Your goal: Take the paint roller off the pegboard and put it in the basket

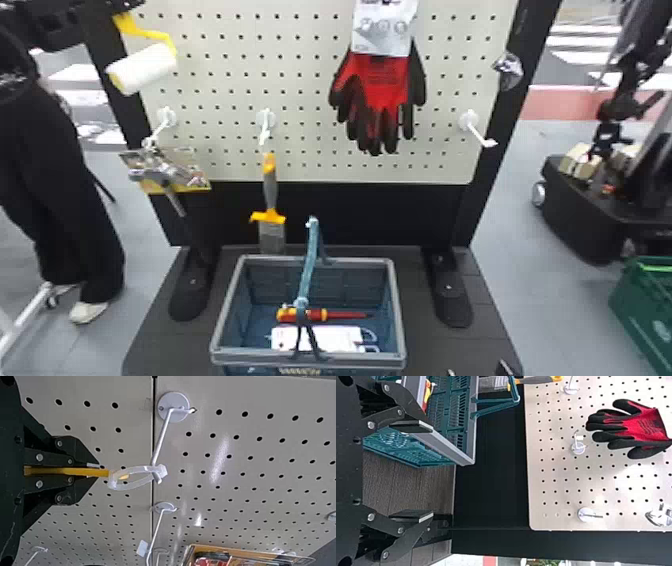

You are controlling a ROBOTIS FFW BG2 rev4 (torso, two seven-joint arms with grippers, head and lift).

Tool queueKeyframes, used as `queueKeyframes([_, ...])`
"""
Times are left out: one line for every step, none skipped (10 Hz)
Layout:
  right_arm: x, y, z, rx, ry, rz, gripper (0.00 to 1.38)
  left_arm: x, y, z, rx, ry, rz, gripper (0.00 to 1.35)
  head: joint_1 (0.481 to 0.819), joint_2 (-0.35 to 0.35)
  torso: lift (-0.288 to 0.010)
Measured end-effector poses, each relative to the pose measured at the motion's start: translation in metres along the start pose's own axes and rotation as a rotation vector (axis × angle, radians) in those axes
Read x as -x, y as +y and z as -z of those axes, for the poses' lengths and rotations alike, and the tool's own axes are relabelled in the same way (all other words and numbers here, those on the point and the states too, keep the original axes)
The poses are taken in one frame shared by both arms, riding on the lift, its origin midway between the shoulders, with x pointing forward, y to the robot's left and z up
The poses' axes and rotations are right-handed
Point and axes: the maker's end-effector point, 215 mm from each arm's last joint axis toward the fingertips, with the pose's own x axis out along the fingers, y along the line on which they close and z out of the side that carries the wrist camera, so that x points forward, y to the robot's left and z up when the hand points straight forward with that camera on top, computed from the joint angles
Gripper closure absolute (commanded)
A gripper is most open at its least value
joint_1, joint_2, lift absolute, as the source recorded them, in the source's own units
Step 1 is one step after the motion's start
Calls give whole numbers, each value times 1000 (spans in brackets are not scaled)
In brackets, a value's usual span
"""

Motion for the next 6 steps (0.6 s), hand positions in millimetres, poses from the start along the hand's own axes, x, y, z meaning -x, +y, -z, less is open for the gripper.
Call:
queueKeyframes([0, 0, 0, 0, 0, 0, 498, 0, 0, -3, -6, -6, 0, 1211, 549, 0, -100])
queueKeyframes([0, 0, 0, 0, 0, 0, 498, -1, 0, -8, -17, -15, -2, 1211, 549, 0, -100])
queueKeyframes([0, 0, 0, 0, 1, 0, 498, -2, 0, -14, -26, -24, -4, 1211, 549, 0, -100])
queueKeyframes([0, 0, 1, 0, 1, 0, 498, -1, 0, -20, -37, -28, -4, 1211, 549, 0, -100])
queueKeyframes([1, 0, 1, -1, 3, 0, 498, 0, -2, -27, -55, -33, -8, 1210, 549, 0, -100])
queueKeyframes([1, 0, 1, -2, 3, 0, 498, 2, -3, -36, -76, -38, -13, 1211, 549, 0, -100])
